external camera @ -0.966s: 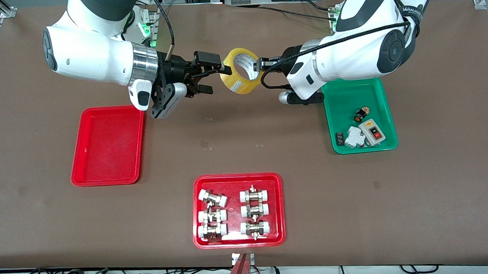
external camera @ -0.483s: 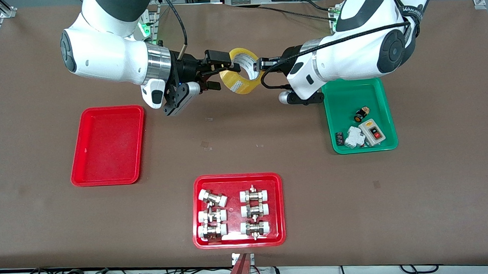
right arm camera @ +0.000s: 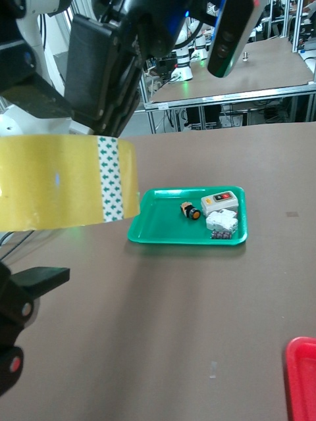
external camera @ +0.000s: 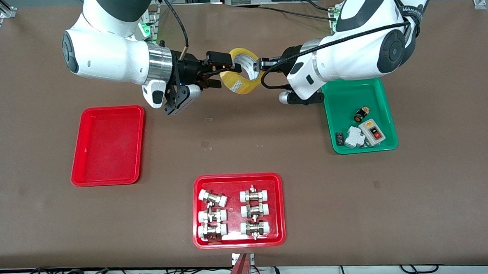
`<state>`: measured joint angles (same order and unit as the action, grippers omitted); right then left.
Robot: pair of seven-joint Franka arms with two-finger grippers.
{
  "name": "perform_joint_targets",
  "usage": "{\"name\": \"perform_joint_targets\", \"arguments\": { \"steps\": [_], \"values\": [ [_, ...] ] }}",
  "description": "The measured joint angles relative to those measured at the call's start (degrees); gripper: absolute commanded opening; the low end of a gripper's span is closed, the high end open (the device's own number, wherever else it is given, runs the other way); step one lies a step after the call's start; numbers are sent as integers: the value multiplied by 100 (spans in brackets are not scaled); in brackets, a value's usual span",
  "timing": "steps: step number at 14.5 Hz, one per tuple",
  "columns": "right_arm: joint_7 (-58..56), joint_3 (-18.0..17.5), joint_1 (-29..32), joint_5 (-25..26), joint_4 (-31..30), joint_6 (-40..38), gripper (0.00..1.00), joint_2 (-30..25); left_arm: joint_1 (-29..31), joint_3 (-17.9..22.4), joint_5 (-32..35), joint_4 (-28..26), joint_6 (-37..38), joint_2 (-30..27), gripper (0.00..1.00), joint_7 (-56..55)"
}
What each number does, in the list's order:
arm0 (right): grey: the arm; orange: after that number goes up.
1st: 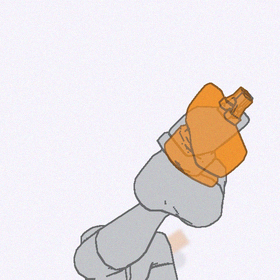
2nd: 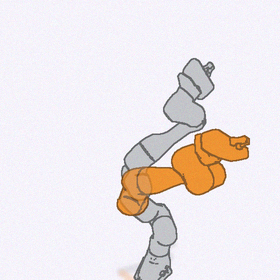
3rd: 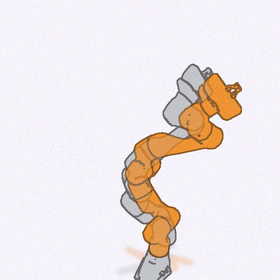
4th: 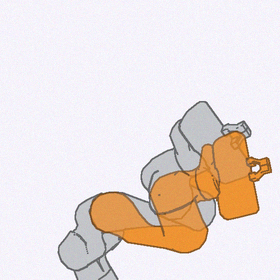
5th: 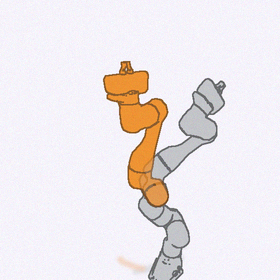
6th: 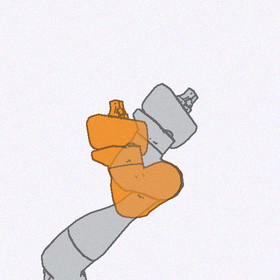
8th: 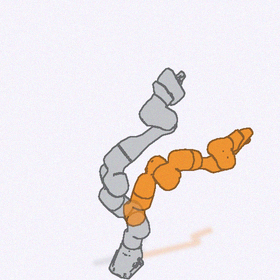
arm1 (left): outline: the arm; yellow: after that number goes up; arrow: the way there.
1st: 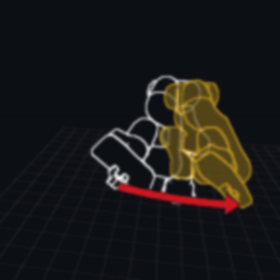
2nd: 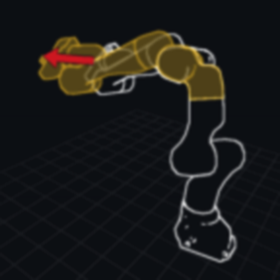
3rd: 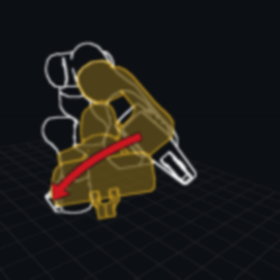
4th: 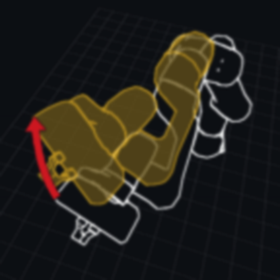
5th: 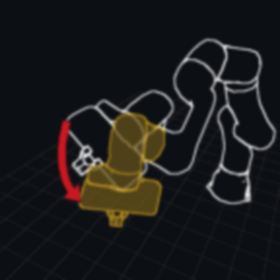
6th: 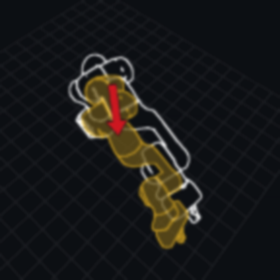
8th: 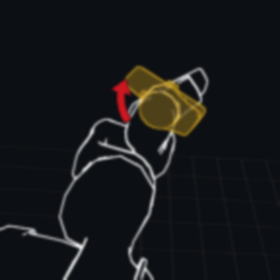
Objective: Left arm passes tape to right arm into tray
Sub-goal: 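Close the right gripper on the tape roll beside the left gripper, then open the left gripper and withdraw while the right gripper carries the tape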
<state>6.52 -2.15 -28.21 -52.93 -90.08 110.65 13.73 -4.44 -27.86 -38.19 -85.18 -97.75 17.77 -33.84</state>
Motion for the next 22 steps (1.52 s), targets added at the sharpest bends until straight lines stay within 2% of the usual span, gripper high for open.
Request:
{"name": "perform_joint_targets", "arguments": {
  "steps": [3,6,7,8,10,15,16,17,18,22],
  "values": [
    [11,0,-2,-6,5,-42,97,-5,0,0,0,0,0,0,0,-1],
    [15,0,-2,-7,6,-87,52,-7,-2,0,0,0,0,0,0,-1],
    [15,0,-2,-7,7,-101,41,-7,-2,0,0,0,0,0,0,-1],
    [17,1,-2,-8,7,-124,34,-7,-2,0,0,0,0,0,0,-2],
    [18,2,-2,-33,15,-167,26,-8,-5,0,-3,-1,0,2,0,-8],
    [18,9,-1,-34,17,-195,23,-8,-6,-3,-4,2,0,2,1,-15],
    [18,9,-1,-34,17,-195,23,-8,-6,-3,-4,2,-1,2,4,-15],
    [18,9,-1,-34,18,-196,23,-8,-6,-3,-4,2,-1,2,25,-20],
    [18,10,-1,-34,18,-196,23,-8,-6,-3,-4,3,-1,2,99,-40],
    [17,64,9,-32,17,-209,23,-2,16,-1,-5,63,0,-1,100,-123]
  ]
}}
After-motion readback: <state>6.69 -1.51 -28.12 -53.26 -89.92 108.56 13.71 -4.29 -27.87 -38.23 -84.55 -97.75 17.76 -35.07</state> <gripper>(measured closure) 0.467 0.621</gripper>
